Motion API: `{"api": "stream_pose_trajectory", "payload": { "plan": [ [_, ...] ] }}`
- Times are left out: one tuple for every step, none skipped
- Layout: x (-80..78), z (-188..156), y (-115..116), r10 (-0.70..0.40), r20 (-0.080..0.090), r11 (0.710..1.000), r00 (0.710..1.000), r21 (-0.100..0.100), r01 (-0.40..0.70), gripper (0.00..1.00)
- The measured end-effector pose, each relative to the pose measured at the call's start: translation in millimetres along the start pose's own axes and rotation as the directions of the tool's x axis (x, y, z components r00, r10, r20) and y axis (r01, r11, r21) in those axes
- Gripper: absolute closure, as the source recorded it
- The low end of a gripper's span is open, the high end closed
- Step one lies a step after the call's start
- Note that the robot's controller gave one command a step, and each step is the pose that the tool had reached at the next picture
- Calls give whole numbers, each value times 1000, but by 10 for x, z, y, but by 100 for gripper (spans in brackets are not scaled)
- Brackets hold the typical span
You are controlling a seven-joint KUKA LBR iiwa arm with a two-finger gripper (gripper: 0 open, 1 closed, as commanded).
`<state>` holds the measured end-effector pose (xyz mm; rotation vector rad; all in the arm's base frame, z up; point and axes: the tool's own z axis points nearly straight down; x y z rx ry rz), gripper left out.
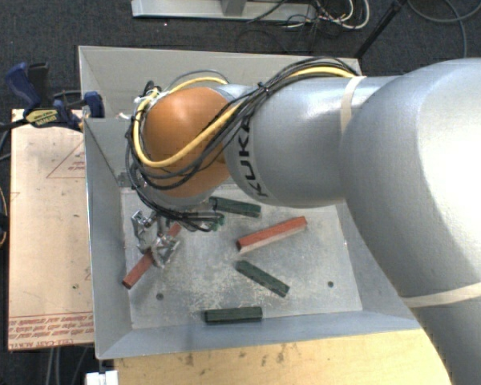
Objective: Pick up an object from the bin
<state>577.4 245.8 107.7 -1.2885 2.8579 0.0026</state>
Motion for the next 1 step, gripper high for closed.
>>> {"api": "stream_pose_trajectory", "payload": {
  "plan": [
    [11, -52, 8, 0, -5, 1000, 1000, -3, 0, 100]
  ]
}}
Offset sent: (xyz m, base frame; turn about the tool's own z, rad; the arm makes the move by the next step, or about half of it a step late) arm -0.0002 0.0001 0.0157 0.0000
